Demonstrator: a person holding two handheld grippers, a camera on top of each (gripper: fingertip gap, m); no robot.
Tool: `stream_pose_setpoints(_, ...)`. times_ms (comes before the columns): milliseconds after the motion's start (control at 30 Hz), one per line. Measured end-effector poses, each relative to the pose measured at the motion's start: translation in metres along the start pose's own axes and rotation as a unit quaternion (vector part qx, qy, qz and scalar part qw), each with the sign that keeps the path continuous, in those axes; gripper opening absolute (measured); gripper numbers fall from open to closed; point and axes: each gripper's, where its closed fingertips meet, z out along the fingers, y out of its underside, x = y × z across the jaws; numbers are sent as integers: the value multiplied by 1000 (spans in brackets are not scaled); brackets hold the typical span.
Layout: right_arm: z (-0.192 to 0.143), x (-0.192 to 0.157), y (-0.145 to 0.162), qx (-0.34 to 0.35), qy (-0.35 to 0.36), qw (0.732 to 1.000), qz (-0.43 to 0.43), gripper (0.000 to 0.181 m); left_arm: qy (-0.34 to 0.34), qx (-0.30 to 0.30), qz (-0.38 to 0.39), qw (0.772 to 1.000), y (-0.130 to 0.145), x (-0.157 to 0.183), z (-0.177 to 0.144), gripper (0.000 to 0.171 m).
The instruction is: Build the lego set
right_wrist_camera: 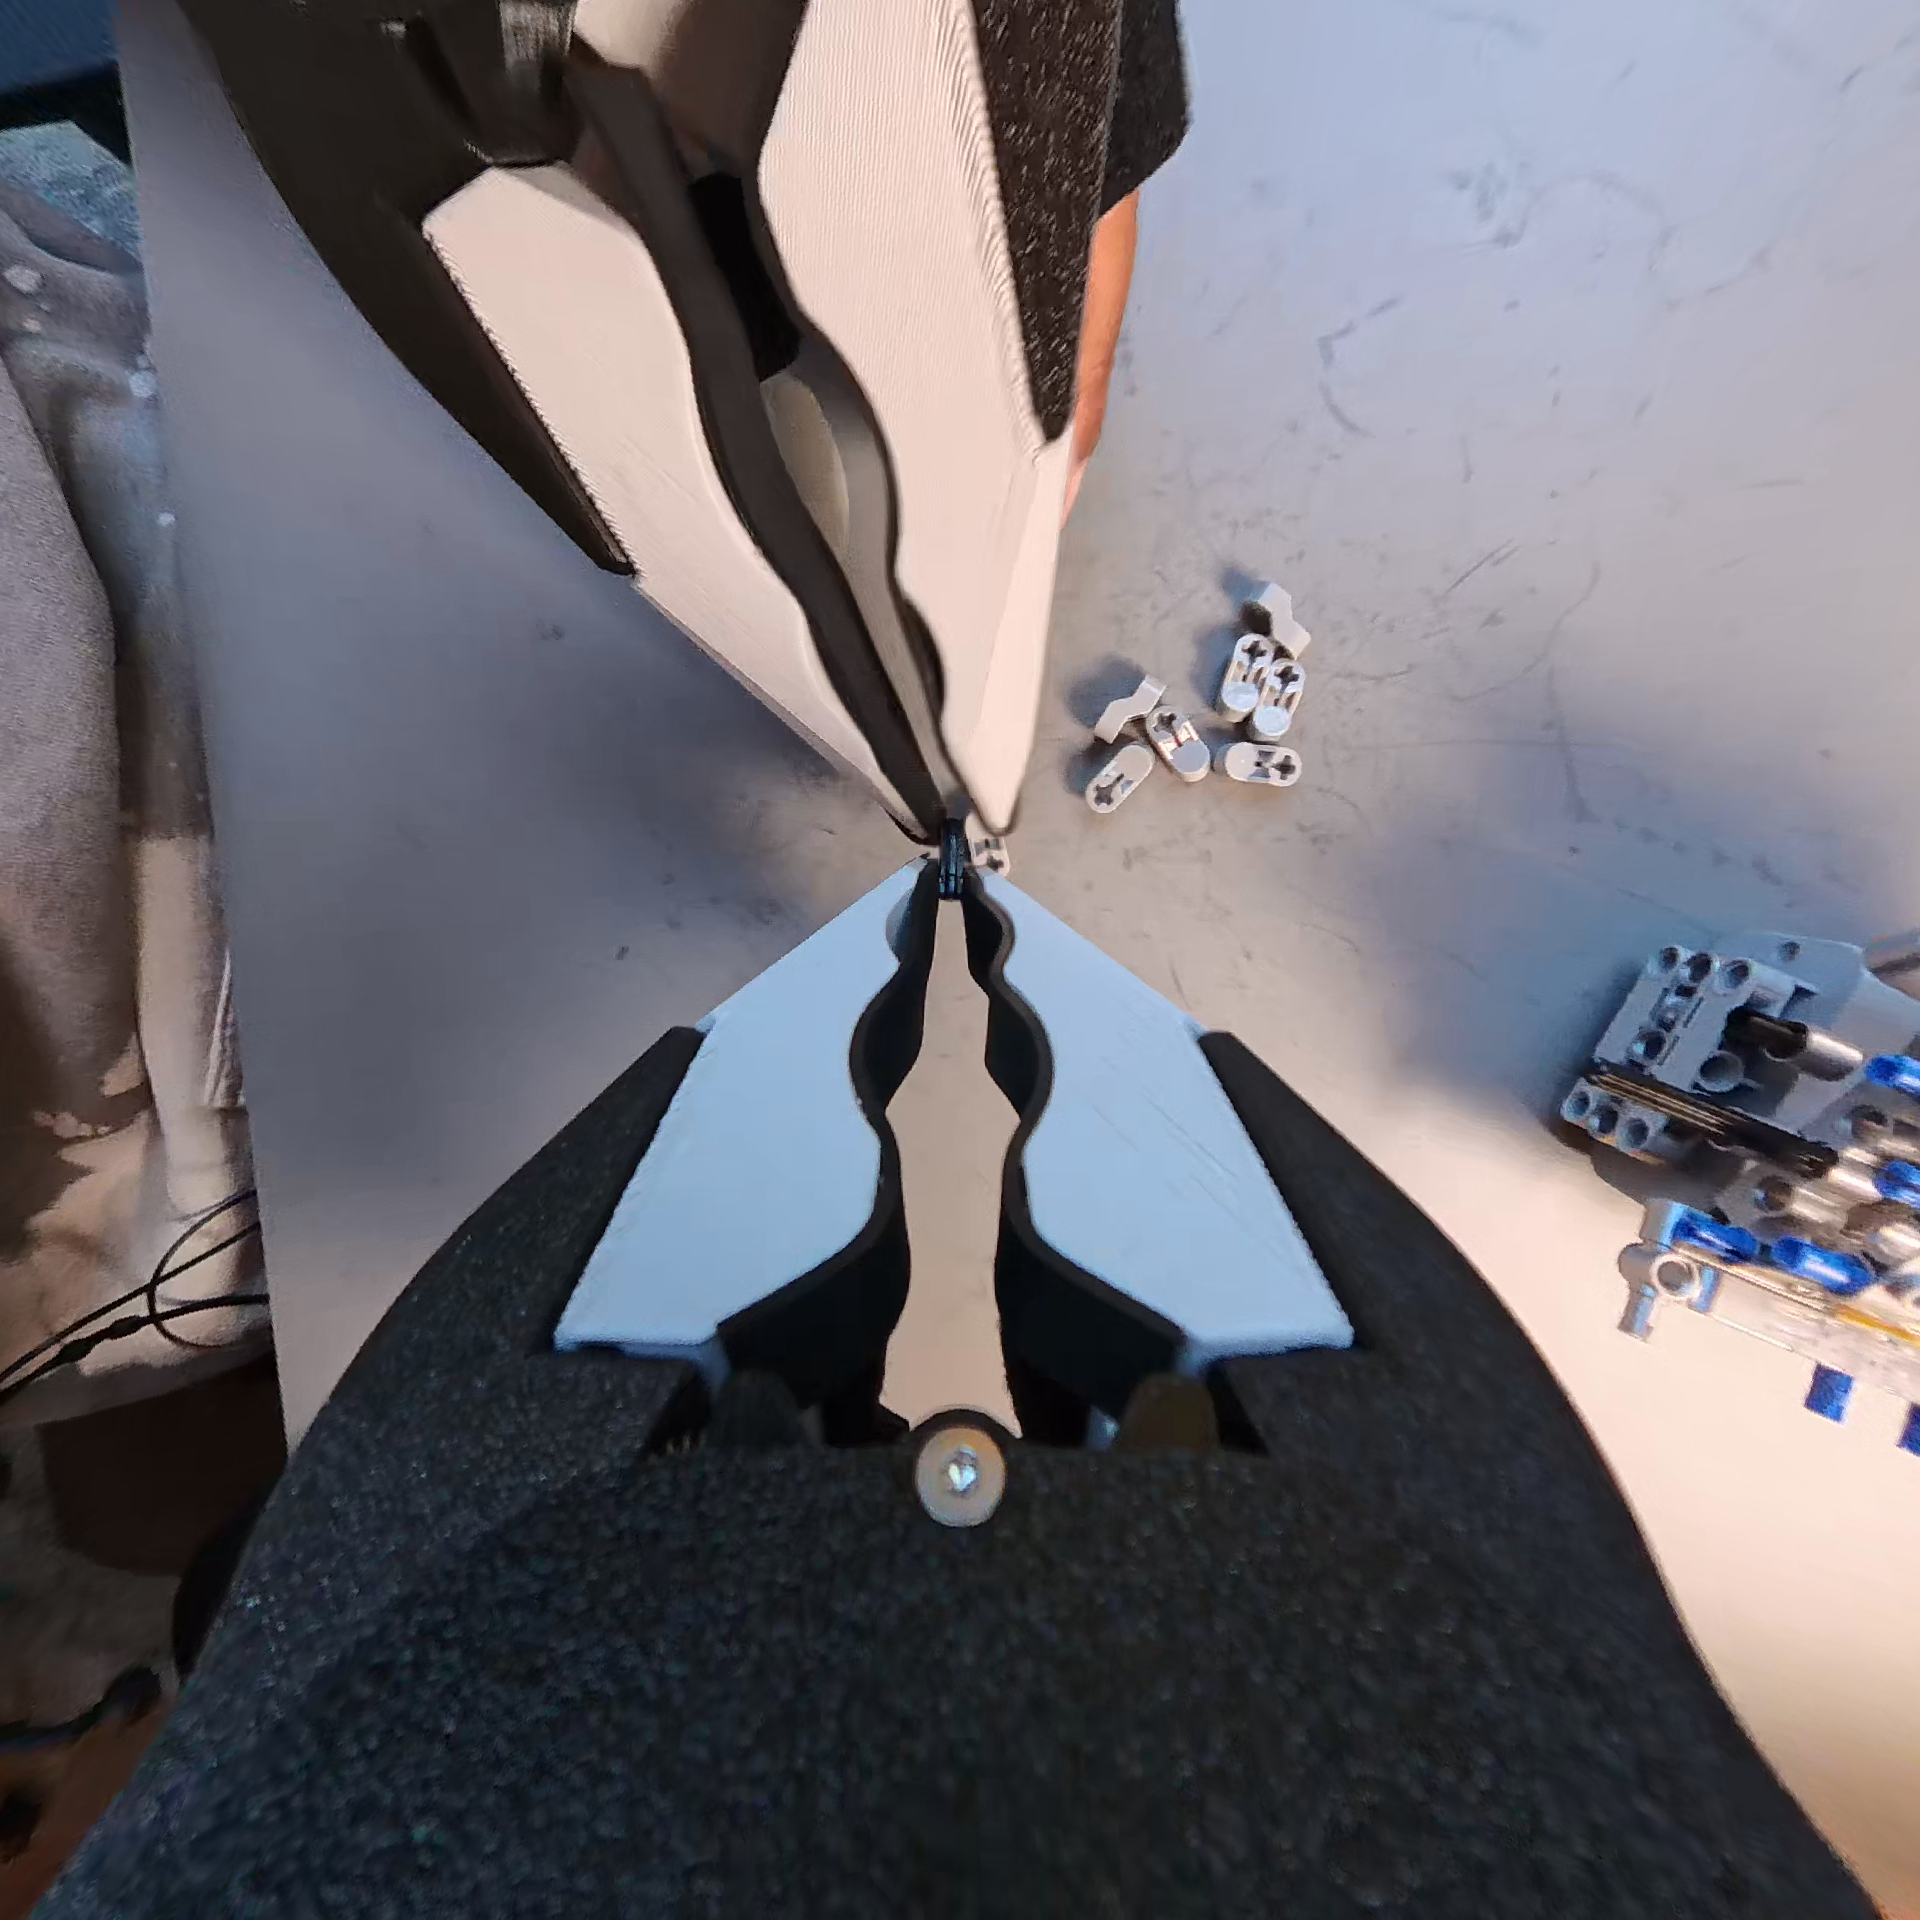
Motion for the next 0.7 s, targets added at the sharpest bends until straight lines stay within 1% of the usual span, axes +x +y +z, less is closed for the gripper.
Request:
stream_pose_setpoints(67,-2,0,-2,13,3,1000,1,3,0,2,6,1000,-1,1,1,3)
stream_pose_setpoints(133,-7,-1,-6,43,4,999,-7,3,-4,7,11,1000,-3,1,0,2)
stream_pose_setpoints(233,-17,-2,-16,109,21,993,-44,3,3,36,-10,999,-12,1,-4,2)
stream_pose_setpoints(367,-26,-8,-20,177,37,981,-66,3,37,76,-45,995,-23,3,-12,1)
stream_pose_setpoints(467,-25,-11,-18,186,43,979,-78,3,50,78,-46,995,-24,7,-11,1)
stream_pose_setpoints(600,-21,-13,-14,174,49,979,-91,3,51,62,-31,996,-21,11,-8,1)
stream_pose_setpoints(700,-18,-10,-11,164,51,982,-80,3,54,47,-45,996,-16,11,-6,2)
